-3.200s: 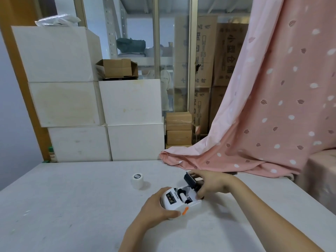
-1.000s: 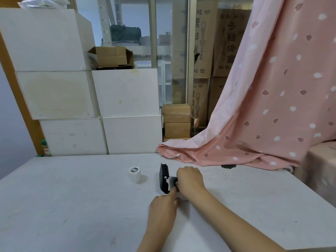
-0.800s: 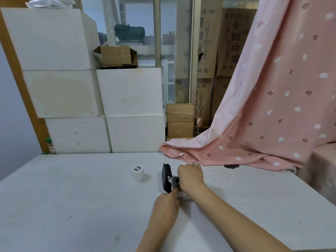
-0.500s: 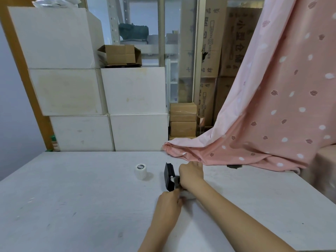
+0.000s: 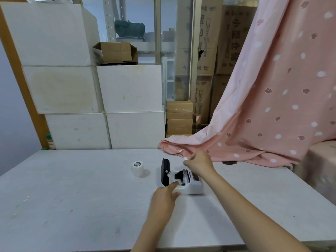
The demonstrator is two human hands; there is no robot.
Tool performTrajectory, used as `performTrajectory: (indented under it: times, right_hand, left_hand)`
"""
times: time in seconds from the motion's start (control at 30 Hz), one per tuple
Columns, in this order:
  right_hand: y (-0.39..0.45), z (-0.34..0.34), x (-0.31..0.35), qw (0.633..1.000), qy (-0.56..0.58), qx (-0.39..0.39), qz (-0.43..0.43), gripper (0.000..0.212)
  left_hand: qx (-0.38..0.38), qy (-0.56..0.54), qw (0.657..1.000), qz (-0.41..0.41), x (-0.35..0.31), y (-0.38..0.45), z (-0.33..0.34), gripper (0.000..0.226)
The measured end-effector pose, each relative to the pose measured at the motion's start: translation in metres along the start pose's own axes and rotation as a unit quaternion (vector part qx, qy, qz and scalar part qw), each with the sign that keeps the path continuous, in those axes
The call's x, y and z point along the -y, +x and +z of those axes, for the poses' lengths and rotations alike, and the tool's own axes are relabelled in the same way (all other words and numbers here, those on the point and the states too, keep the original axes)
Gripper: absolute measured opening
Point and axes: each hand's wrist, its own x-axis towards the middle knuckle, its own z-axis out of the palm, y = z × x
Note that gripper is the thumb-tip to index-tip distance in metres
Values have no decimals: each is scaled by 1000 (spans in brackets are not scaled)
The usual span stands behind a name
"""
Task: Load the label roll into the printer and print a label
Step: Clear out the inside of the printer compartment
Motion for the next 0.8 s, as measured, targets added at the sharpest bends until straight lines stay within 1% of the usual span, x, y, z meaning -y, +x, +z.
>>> performTrajectory:
  times: [0.1,0.17,0.2,0.27,0.33,0.43,0.5,0.53,0.6,0.63,0.67,0.7,0.73,0.77,0.8]
  right_hand:
    - [1,-17,-33,999,-15,-45,19,35]
    - [-1,-24,-53,997,-34,-55,47,25]
    - [-2,-25,-63,996,-42,-53,58,22]
    - [-5,-25,-80,994,-83,-47,59,28]
    - [-10,-23,-92,990,-123,-40,62,30]
    - [-16,-19,-99,987,-149,-25,62,18]
    - [-14,-16,-99,986,-159,-16,56,16]
    - [-13,-15,-98,984,-169,-19,53,18]
    - [-10,-12,-95,980,-186,-59,19,27]
    - [-9,-10,-91,982,-170,-82,-13,31]
    - [-10,-9,-85,986,-135,-88,-52,36]
    - [-11,-9,-79,990,-87,-72,-87,39]
    - [-14,-10,-73,993,-43,-34,-109,43]
    - [-16,-10,-69,992,-20,21,-125,54]
    - [-18,-10,-66,987,-26,80,-137,72]
  left_hand:
    - [6,-9,1000,-24,2,4,0,35]
    - [11,-13,999,-32,3,7,0,33]
    - [13,-10,999,-31,4,8,0,32]
    - [15,-2,999,-28,5,11,1,31]
    - [16,10,999,-26,5,12,2,33]
    - [18,45,999,-20,4,10,3,39]
    - [14,71,997,-14,3,8,2,45]
    - [13,83,996,-9,2,7,3,47]
    - [14,103,995,-4,2,6,4,48]
    - [12,107,994,-6,2,6,4,48]
    - [9,109,994,-8,2,6,4,46]
    - [4,113,994,-8,2,6,4,42]
    - [-2,117,993,-6,1,5,3,37]
    - [-8,120,993,-4,-1,3,3,32]
    - [-14,121,993,-3,-3,2,2,28]
